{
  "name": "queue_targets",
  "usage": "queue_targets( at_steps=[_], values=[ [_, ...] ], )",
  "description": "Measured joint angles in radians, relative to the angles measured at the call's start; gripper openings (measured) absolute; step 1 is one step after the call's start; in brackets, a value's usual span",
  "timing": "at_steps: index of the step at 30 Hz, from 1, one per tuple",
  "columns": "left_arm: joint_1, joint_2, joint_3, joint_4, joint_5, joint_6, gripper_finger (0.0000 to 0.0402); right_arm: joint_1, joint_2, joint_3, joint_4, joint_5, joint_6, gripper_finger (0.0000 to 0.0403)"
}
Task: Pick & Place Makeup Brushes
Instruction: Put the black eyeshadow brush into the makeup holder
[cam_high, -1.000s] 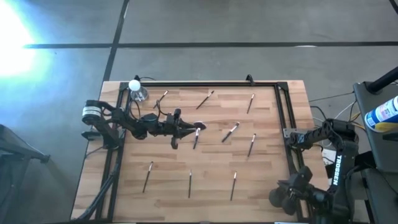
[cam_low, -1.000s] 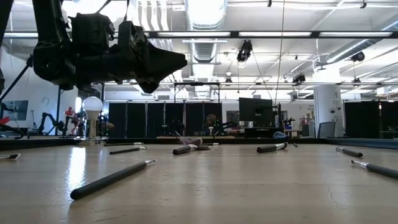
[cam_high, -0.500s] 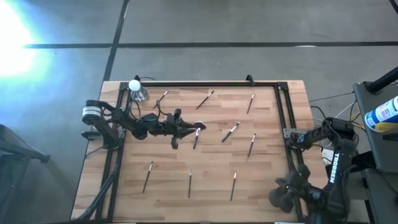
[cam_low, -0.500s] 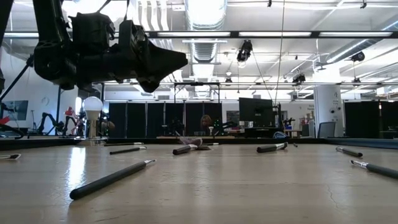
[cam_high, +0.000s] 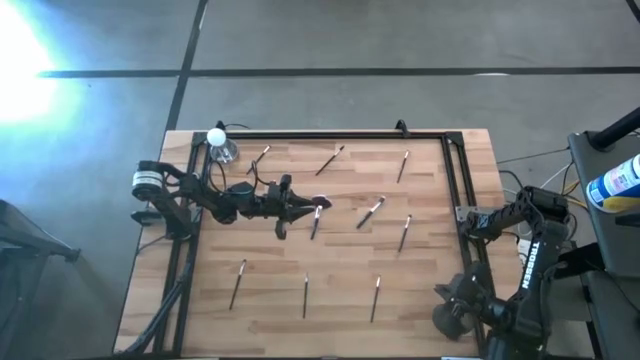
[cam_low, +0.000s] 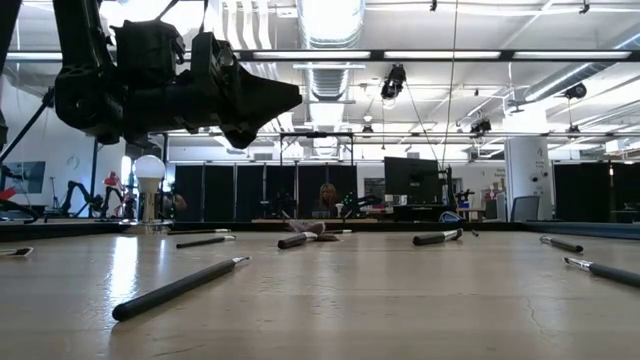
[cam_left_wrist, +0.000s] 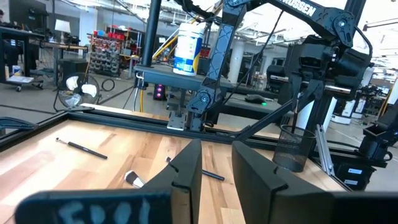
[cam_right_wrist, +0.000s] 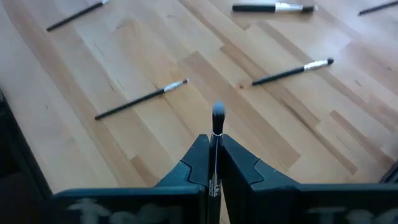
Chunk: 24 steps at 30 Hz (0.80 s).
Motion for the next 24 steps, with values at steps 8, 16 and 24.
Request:
queue_targets(
  at_steps=[8, 16, 24],
  values=[
    [0.000, 0.000, 0.000, 0.000, 0.000, 0.001, 0.0083, 0.000, 0.000, 0.000, -0.055, 0.027, 0.003, 0.0013],
    [0.000, 0.000, 0.000, 0.000, 0.000, 0.001, 0.0083, -0.004, -0.004, -0.004, 0.063, -0.029, -0.065, 0.0013],
    [0.000, 0.000, 0.000, 0.000, 0.000, 0.002, 0.0083, -0.005, 0.006, -0.057, 0.145, -0.093, -0.047, 0.0013]
  ],
)
